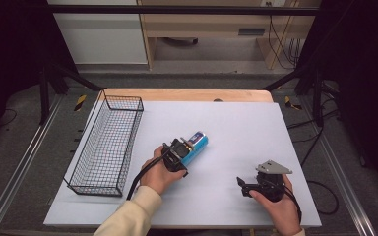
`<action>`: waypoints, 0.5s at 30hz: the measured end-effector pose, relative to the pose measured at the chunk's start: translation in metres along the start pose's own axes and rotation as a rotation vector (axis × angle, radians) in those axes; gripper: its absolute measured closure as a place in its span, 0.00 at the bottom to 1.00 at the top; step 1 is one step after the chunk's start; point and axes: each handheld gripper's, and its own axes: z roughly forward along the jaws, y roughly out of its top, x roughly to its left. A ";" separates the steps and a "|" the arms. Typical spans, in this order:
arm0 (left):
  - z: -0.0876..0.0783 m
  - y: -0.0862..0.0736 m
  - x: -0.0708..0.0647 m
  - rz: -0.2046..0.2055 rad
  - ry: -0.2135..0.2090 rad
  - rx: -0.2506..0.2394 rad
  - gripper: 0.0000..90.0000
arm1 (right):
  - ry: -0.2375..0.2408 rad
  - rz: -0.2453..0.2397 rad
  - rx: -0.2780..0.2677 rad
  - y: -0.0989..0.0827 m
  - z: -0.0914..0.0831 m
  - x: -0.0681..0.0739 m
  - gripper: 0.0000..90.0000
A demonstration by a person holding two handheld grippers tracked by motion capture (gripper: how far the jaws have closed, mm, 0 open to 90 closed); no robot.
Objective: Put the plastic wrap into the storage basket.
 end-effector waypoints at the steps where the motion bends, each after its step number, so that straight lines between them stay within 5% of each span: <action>1: -0.002 -0.001 0.001 0.000 0.002 -0.003 0.34 | 0.000 0.000 0.000 0.000 0.000 0.000 0.11; 15: -0.033 -0.006 0.010 -0.019 -0.003 -0.061 0.35 | 0.005 -0.004 0.010 0.000 0.001 0.001 0.11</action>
